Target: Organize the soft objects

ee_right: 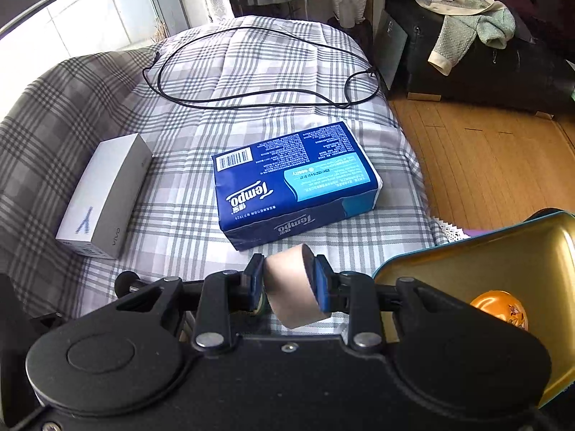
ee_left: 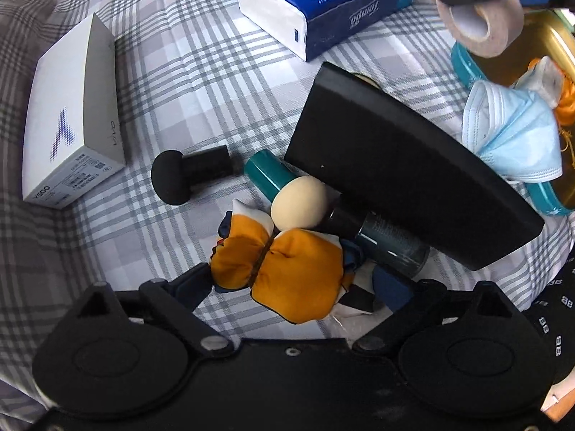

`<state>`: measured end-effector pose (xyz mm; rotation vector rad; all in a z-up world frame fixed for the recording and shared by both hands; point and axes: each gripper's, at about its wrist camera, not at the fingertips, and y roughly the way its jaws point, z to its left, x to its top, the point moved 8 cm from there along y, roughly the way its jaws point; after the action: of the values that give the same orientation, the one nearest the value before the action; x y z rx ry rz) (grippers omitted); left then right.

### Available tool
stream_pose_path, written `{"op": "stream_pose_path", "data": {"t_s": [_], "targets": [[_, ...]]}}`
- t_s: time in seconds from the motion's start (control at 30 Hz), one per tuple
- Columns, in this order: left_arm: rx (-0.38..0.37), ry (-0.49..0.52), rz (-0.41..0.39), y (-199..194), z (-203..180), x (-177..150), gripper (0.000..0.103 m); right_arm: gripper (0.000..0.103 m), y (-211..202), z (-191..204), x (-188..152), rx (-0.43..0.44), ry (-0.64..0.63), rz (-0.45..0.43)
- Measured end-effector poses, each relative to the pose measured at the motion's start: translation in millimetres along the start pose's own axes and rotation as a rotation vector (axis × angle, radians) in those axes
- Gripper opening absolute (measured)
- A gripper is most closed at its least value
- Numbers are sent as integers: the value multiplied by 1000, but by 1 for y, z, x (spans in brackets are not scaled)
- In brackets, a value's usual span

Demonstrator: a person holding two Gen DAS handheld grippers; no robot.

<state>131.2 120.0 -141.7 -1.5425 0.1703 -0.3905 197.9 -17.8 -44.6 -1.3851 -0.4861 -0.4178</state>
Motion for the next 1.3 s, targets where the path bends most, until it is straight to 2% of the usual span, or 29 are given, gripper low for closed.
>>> {"op": "stream_pose_path", "data": {"t_s": [0.1,0.23,0.37,0.47,0.53,0.6,0.67,0.73,0.83,0.9,0.97,1.07,1.23,1.3], "targets": [[15,1,52,9,0,-1,84,31,-9,5,5,34,11,-11],[-40,-87,68,13,9,3,77,31,-18,7,5,49,-3,1],[-54,-167,17,5,20,2,72,31,-24,1,2,39,-21,13],[-74,-224,-26,-5,26,1,67,31,-30,-7,-1,44,-7,55],[-84,-246,-59,-13,28,2,65,31,-36,-14,-1,45,-13,83],[-84,-261,-88,-20,29,3,55,31,-42,-22,-2,36,-28,111],[-76,-279,-94,-22,27,3,55,31,-45,-31,-5,16,-53,128],[-52,-278,-91,-18,27,5,56,31,-45,-40,-9,-7,-70,143],[6,-293,-91,-15,27,10,68,31,-45,-49,-18,1,-64,168],[21,-318,-91,-11,31,14,81,31,-45,-54,-25,0,-61,171],[14,-356,-86,-6,34,17,83,31,-47,-58,-29,-15,-71,153],[-12,-421,-105,1,37,23,94,31,-48,-60,-35,4,-53,157],[-21,-459,-77,15,39,27,96,31,-50,-65,-34,-3,-54,131],[-56,-490,-71,17,42,25,91,31,-50,-68,-32,-2,-36,123]]}}
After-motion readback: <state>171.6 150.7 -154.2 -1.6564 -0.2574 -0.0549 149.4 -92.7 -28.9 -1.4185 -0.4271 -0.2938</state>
